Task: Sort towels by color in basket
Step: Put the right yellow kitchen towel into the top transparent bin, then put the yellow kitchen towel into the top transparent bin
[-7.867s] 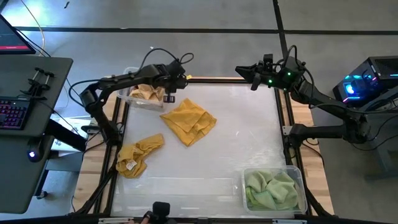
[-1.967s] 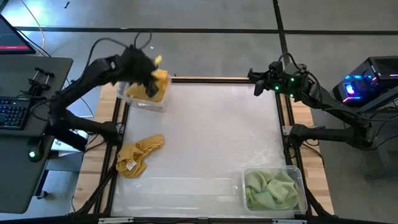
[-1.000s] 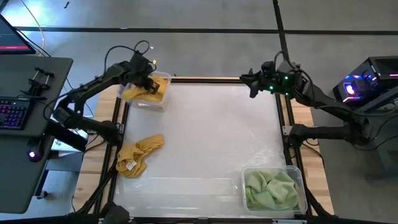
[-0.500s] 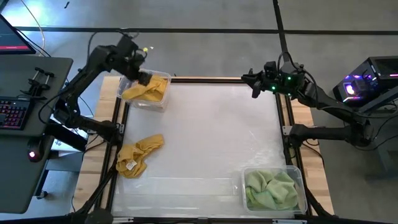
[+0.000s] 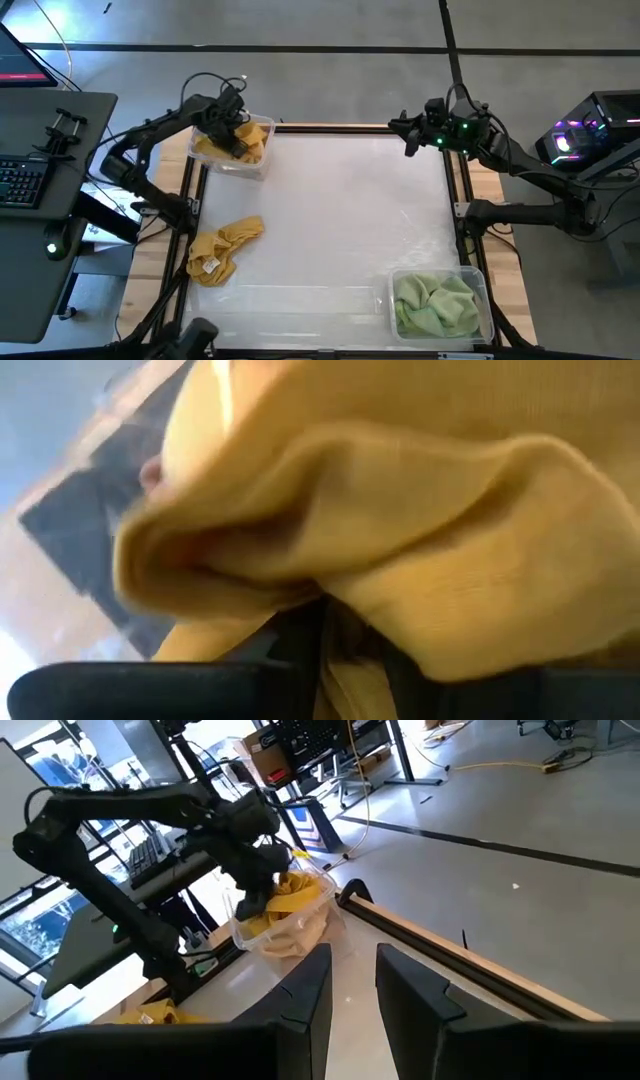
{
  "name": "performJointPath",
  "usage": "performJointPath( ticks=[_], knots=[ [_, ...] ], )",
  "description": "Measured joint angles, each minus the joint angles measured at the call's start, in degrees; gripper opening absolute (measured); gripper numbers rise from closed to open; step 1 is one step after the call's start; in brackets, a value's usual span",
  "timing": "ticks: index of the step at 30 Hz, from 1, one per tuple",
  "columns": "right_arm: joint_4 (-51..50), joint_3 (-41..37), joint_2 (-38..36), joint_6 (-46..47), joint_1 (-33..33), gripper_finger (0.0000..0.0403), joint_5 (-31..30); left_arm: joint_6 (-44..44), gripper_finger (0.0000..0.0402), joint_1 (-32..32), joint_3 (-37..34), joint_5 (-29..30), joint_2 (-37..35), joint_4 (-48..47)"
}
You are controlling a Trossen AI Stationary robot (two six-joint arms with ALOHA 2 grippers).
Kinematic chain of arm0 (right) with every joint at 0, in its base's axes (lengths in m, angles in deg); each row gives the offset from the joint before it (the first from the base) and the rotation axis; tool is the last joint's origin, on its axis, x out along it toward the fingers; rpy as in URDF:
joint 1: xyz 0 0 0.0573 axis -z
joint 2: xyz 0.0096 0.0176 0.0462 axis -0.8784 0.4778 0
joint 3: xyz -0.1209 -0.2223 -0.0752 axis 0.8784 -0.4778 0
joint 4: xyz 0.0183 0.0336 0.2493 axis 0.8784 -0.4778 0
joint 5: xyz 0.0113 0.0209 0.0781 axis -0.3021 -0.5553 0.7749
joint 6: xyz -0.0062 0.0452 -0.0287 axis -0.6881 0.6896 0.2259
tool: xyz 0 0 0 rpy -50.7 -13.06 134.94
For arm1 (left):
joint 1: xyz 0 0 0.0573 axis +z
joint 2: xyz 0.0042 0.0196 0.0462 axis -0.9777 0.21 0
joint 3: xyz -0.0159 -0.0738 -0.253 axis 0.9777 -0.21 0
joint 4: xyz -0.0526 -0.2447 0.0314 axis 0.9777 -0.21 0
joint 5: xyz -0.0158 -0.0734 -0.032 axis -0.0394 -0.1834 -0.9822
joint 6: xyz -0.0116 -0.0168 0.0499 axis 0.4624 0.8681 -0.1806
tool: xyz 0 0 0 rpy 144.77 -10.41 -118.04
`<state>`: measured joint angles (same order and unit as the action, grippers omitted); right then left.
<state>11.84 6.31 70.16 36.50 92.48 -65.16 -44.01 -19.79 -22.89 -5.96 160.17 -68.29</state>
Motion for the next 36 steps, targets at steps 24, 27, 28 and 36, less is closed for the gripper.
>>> performJointPath(
  ticks=[24, 27, 28, 36],
  knots=[
    [4.91, 0.01, 0.04, -5.09, 0.04, 0.0075, -3.85, 28.19, 0.0139, -23.82, 24.61, -14.85, -13.41, -29.78],
    [8.72, 0.01, 0.09, -8.95, 0.04, 0.0075, -3.84, 38.22, 0.0133, -36.66, 22.56, -14.06, -14.29, -32.04],
    [10.26, 0.01, 0.09, -10.18, 0.04, 0.0075, -3.83, 41.52, 0.0132, -40.90, 21.40, -13.97, -14.53, -31.59],
    [13.26, 0.03, 0.09, -16.93, 0.04, 0.0075, -3.72, 67.14, 0.0173, -62.42, 3.20, -15.54, -14.71, -30.00]
  ],
)
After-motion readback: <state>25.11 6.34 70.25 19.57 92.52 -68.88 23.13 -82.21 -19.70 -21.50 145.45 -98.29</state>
